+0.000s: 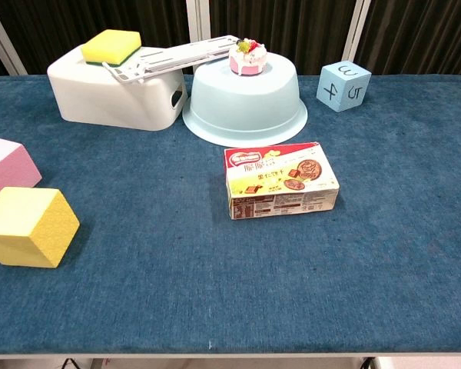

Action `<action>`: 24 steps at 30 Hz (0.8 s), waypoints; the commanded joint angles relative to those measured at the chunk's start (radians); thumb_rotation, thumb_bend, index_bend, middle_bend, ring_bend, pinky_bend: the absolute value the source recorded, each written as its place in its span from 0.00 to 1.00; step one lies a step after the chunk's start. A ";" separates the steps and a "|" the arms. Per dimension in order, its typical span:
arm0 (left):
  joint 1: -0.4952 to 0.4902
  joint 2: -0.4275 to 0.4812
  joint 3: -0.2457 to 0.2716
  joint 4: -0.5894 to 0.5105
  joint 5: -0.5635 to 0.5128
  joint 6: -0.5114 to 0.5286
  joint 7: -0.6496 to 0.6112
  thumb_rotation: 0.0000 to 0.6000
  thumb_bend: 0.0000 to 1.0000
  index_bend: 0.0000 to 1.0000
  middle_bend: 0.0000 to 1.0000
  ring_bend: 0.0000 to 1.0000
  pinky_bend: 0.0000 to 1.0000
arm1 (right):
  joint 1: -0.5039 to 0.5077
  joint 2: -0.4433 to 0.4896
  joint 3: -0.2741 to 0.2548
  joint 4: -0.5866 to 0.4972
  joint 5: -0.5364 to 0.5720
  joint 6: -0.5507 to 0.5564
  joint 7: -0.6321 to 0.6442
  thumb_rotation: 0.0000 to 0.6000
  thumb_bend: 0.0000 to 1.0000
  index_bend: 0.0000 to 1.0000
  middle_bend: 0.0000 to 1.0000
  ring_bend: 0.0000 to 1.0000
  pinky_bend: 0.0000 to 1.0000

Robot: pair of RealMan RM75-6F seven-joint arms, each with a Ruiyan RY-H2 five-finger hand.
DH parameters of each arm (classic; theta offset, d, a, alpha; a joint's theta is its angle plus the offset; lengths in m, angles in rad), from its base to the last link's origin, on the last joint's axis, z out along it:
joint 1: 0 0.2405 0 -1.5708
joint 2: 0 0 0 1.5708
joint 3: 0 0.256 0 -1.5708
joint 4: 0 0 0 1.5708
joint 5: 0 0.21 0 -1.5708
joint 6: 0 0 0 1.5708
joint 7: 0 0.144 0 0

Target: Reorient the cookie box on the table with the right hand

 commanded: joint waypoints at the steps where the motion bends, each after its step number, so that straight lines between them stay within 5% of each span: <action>1: 0.001 -0.001 -0.001 0.000 -0.008 -0.005 0.001 1.00 0.13 0.00 0.00 0.00 0.00 | 0.004 -0.002 0.000 -0.001 -0.001 -0.006 -0.002 1.00 0.31 0.00 0.00 0.00 0.00; 8: 0.006 -0.004 0.004 0.006 -0.006 -0.002 0.003 1.00 0.13 0.00 0.00 0.00 0.00 | 0.032 0.000 -0.010 -0.033 -0.029 -0.044 -0.024 1.00 0.31 0.00 0.00 0.00 0.00; 15: 0.008 -0.005 0.005 0.014 0.009 0.010 -0.010 1.00 0.13 0.00 0.00 0.00 0.00 | 0.143 0.017 0.004 -0.296 -0.041 -0.205 -0.251 1.00 0.30 0.00 0.00 0.00 0.00; 19: 0.012 -0.006 0.007 0.022 0.015 0.016 -0.015 1.00 0.13 0.00 0.00 0.00 0.00 | 0.243 -0.007 0.044 -0.443 0.077 -0.374 -0.456 1.00 0.26 0.00 0.00 0.00 0.00; 24: 0.014 -0.010 0.007 0.037 0.015 0.017 -0.029 1.00 0.13 0.00 0.00 0.00 0.00 | 0.404 -0.130 0.122 -0.502 0.398 -0.522 -0.755 1.00 0.16 0.00 0.00 0.00 0.00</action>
